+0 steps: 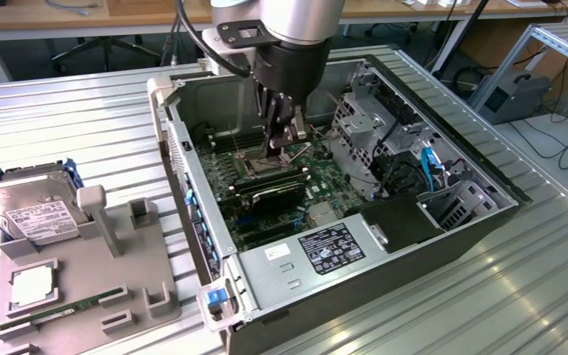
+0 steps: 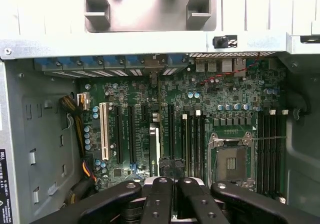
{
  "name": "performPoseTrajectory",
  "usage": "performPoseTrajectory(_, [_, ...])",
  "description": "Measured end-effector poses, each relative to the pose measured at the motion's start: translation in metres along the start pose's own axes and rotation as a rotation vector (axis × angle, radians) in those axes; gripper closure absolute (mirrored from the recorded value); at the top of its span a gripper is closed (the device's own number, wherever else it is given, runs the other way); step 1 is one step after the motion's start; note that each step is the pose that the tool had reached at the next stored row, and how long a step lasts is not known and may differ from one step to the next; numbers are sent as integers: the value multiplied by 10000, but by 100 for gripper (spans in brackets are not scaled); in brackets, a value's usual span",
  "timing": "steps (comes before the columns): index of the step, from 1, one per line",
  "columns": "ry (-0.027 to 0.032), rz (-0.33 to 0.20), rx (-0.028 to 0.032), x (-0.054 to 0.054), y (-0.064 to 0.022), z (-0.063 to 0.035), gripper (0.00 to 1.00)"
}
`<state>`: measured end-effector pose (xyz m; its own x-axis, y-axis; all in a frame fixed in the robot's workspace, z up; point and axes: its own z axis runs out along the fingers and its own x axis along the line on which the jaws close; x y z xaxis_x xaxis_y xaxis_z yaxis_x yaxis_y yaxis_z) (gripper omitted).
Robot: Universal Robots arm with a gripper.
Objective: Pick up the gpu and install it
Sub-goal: 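Press down on the gpu until it lock into place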
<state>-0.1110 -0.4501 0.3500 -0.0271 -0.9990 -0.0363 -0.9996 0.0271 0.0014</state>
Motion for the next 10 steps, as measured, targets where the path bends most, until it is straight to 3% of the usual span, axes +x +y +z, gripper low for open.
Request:
performPoseTrajectory(5, [1, 2, 0, -1, -56, -1, 89])
performPoseTrajectory(10, [0, 2, 1, -2, -59, 0, 89])
